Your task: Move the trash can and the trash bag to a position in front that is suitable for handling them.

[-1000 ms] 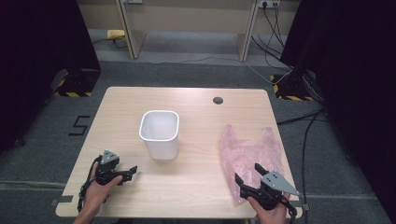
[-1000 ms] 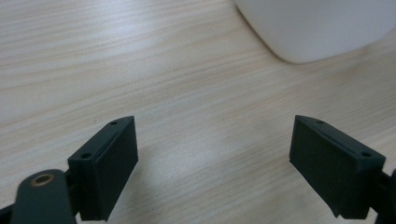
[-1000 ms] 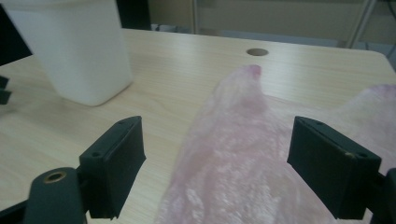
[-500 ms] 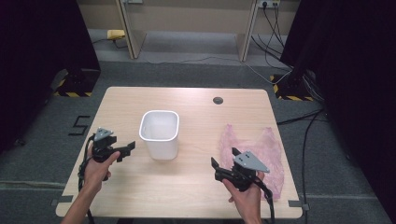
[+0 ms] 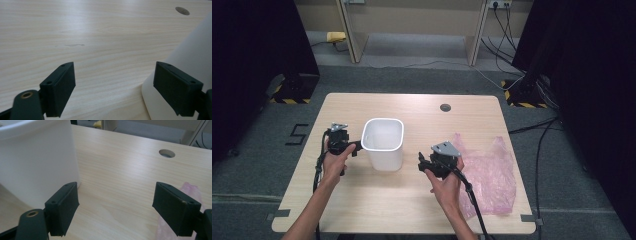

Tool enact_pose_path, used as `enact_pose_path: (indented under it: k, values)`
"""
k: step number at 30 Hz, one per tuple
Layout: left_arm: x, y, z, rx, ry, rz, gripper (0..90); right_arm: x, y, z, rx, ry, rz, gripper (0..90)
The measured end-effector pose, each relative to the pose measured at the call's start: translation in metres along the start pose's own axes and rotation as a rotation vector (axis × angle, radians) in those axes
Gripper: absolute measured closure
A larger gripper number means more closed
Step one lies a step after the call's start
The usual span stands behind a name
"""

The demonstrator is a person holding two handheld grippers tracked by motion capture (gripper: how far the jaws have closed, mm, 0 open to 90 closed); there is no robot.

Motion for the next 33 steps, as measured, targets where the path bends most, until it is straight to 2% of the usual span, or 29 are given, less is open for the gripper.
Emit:
enact_pose_path:
  k: [2,4,6,8,9,10,11,12,13,15,17,18,20,21,26,28,29,30,33]
  values:
    - [0.000,0.003,-0.004,-0.020,-0.004,0.008,17.6,0.005,0.019,0.006,-0.004,0.028,0.006,22.6]
    - [0.000,0.004,-0.006,-0.027,-0.006,0.009,18.1,0.009,0.033,0.007,-0.028,0.024,0.012,24.5]
    - [-0.001,0.005,-0.012,-0.044,-0.002,0.015,18.5,0.011,0.046,0.006,-0.047,0.048,0.024,24.3]
    - [-0.003,0.005,-0.020,-0.070,0.010,0.027,18.9,0.014,0.055,0.006,-0.026,0.093,0.020,24.3]
    - [-0.003,0.005,-0.020,-0.070,0.010,0.027,19.7,0.016,0.059,0.008,0.003,0.109,0.010,24.3]
    - [-0.004,0.005,-0.023,-0.085,0.008,0.030,21.1,0.016,0.059,0.008,0.003,0.109,0.010,24.3]
    - [-0.006,0.005,-0.026,-0.087,0.022,0.034,21.1,0.016,0.061,0.010,0.029,0.116,0.009,25.0]
    - [-0.007,0.004,-0.028,-0.079,0.043,0.043,27.2,0.016,0.061,0.011,0.046,0.127,0.016,26.8]
    - [-0.009,0.002,-0.032,-0.061,0.077,0.053,28.0,0.016,0.061,0.010,0.052,0.125,0.019,26.9]
    - [-0.011,0.001,-0.034,-0.051,0.084,0.055,28.5,0.015,0.059,0.010,0.060,0.120,0.027,26.9]
    - [-0.013,-0.002,-0.041,-0.056,0.079,0.052,35.7,0.015,0.056,0.010,0.066,0.120,0.037,29.7]
    - [-0.016,-0.006,-0.046,-0.049,0.100,0.056,37.0,0.015,0.051,0.011,0.064,0.104,0.038,33.6]
    - [-0.017,-0.008,-0.049,-0.048,0.108,0.058,37.0,0.014,0.048,0.011,0.062,0.101,0.040,33.7]
    - [-0.020,-0.012,-0.055,-0.049,0.135,0.061,37.1,0.013,0.043,0.009,0.067,0.099,0.046,33.6]
    - [-0.025,-0.018,-0.068,-0.065,0.159,0.052,37.0,0.009,0.033,0.003,0.087,0.098,0.050,33.5]
    - [-0.027,-0.021,-0.076,-0.066,0.183,0.051,37.0,0.004,0.026,-0.002,0.078,0.097,0.054,33.6]
    - [-0.028,-0.024,-0.082,-0.068,0.215,0.050,37.0,0.002,0.023,-0.004,0.080,0.094,0.053,33.6]
    - [-0.028,-0.024,-0.082,-0.068,0.215,0.050,37.0,0.002,0.023,-0.004,0.080,0.094,0.053,33.6]
    - [-0.032,-0.030,-0.095,-0.087,0.225,0.044,37.1,-0.002,0.014,-0.010,0.077,0.093,0.053,33.6]
Point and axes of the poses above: each handheld gripper's, and its own axes: y roughly forward along the jaws, x roughly out of its top, z roughly to its left, the point moved 8 cm from there along y, roughly forward along the jaws, and after that the axes turned 8 degrees about y, right-handed, at the moved point
